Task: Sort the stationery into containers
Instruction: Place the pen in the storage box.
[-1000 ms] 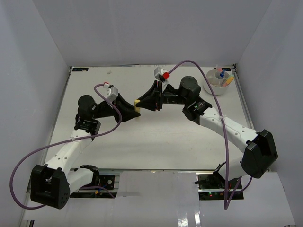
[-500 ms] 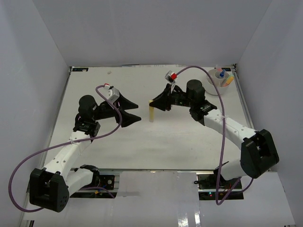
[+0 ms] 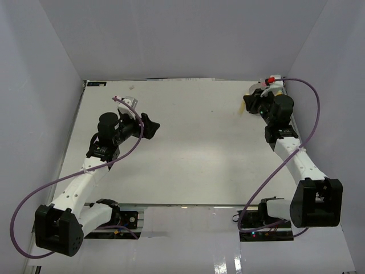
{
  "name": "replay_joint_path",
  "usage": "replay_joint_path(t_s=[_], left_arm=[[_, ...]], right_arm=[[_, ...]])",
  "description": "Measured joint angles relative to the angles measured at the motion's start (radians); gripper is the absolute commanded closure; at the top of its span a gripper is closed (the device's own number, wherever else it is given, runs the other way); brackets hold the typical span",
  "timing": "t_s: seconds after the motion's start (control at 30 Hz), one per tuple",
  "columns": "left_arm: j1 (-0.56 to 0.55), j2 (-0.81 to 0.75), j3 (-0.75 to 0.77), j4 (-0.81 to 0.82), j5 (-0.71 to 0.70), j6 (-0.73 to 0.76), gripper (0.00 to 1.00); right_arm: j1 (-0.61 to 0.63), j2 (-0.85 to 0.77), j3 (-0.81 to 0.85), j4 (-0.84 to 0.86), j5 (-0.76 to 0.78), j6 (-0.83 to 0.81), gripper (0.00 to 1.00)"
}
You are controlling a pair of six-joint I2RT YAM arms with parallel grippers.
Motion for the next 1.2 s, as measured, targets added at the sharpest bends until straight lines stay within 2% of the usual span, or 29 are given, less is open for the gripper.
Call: replay_joint_path(t_s=[0.17,0.4,0.83,1.2], left_arm=[[0.001,-0.004,0.000,-0.058,-0.154,0.008,0.02],[0.001,-0.005,0.000,-0.097,-0.241,0.025,0.02],[0.001,0.007,0.002,-0.106,-0.271,0.033,0.02],[0.001,0.019,0.008,-0.106,-0.273,0.034,0.02]], right_arm=[[-0.126,0.063,0.000,0.068,0.140,-0.044,0.92],[-0.214,0.198,0.021,0.176,0.231,-0.087,0.92],[-0.259,0.372,0.153,0.340,0.230,-0.109,0.92],[-0.266,0.499,0.204,0.352,0.204,-0.106,0.92]])
